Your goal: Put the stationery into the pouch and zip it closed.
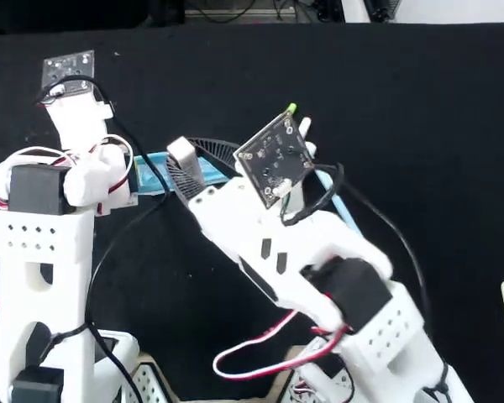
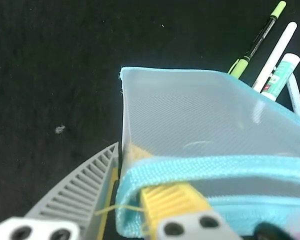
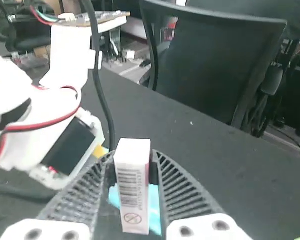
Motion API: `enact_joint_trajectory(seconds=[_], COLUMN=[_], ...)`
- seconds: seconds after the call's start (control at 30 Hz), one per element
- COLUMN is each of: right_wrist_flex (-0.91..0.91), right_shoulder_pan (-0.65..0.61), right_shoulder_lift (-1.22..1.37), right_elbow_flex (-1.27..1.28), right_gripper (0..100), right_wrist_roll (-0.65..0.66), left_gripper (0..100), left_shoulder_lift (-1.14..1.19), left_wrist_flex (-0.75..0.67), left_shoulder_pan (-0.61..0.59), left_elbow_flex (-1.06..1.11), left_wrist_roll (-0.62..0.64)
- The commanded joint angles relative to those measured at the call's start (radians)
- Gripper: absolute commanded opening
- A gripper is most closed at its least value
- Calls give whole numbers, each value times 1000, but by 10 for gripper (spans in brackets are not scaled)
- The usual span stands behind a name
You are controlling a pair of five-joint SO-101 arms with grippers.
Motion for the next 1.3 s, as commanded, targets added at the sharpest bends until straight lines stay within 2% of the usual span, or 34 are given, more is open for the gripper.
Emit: enact_joint_trajectory(seconds=[0.0,0.2,0.47,0.67,0.77,0.87,1.03,1.17,1.27], right_wrist_flex=[-155,-407,-433,-207,-130,-118,-106,15,175], right_shoulder_pan=[-9,-8,20,18,6,-41,-68,-5,137], right_shoulder_lift=[-21,-21,-58,-245,-262,-240,-199,-197,-188], right_elbow_flex=[56,217,344,364,364,363,272,110,-56], right_gripper=[11,11,11,16,97,171,136,134,134], right_wrist_roll=[-2,0,0,9,91,109,114,166,183], left_gripper=[30,30,30,30,30,32,32,32,33], left_shoulder_lift=[0,0,0,0,0,0,0,0,0], left_wrist_flex=[-14,-14,-14,-14,-18,-20,-17,-17,-15], left_shoulder_pan=[-2,-2,-5,-4,-2,-2,-2,-2,-2], left_elbow_flex=[-53,-50,-54,-56,-58,-58,-50,-50,-50], left_wrist_roll=[23,23,23,23,23,23,23,21,21])
